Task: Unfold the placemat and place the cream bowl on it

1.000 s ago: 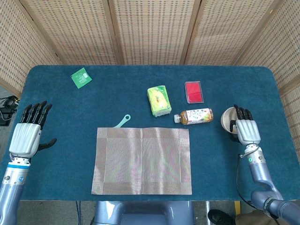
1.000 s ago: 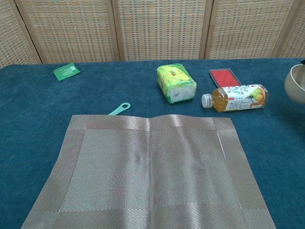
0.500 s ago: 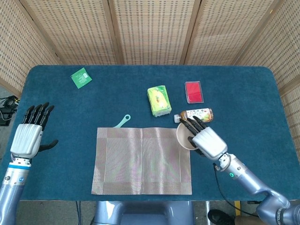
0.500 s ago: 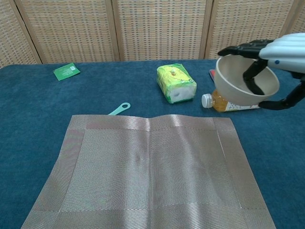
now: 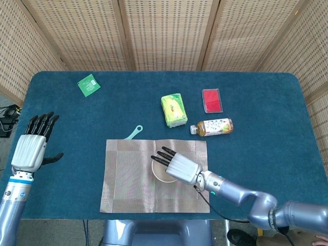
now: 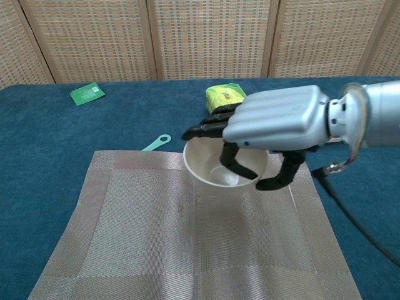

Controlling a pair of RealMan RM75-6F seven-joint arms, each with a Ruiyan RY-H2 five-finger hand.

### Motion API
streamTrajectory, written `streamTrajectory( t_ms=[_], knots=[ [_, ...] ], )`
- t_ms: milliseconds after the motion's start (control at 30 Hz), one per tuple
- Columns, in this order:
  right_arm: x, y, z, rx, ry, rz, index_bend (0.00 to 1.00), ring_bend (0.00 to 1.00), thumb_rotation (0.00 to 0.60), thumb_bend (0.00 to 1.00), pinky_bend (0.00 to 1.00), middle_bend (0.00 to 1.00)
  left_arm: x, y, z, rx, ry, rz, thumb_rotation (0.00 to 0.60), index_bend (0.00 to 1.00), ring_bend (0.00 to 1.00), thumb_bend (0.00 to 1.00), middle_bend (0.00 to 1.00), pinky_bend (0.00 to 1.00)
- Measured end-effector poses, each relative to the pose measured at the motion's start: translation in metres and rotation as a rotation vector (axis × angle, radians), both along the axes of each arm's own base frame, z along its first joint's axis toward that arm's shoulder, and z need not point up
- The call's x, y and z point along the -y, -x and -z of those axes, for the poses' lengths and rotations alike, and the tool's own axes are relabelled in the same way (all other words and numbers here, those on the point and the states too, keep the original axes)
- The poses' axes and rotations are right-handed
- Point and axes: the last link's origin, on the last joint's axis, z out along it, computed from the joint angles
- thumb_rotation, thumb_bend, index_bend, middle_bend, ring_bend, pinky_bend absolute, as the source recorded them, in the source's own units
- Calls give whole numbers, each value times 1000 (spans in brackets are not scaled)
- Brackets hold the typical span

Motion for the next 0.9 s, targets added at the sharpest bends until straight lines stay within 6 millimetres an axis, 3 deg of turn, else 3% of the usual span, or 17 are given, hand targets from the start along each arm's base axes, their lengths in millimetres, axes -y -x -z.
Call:
streamTrajectory(
  t_ms=[233,500,567,667,700,733,800,900],
  knots=[
    [4,-20,35,-17,-52,5,721,0,600,619,0,0,-1,1,0,-1,1,-6,600,0,0,0,0,0],
    [5,-28,62,-39,-63,8,715,0,600,617,0,0,-5,3,1,-1,7,-17,600,0,0,0,0,0],
    [7,-26,65,-49,-61,17,689,0,600,550,0,0,-5,3,1,-1,7,-17,600,0,0,0,0,0],
    [8,-23,67,-65,-58,25,453,0,600,192,0,0,-4,3,0,1,6,-17,600,0,0,0,0,0],
    [8,-22,67,-69,-56,25,332,0,600,77,0,0,-4,3,0,0,5,-17,600,0,0,0,0,0],
    [8,-22,67,-70,-55,30,240,0,600,14,0,0,-4,3,0,-1,5,-18,600,0,0,0,0,0],
    [7,-21,66,-68,-57,38,154,0,600,0,0,0,-4,3,0,-1,8,-19,600,0,0,0,0,0],
    [5,-22,60,-58,-53,39,119,0,600,0,0,0,-4,2,1,-1,12,-15,600,0,0,0,0,0]
  ],
)
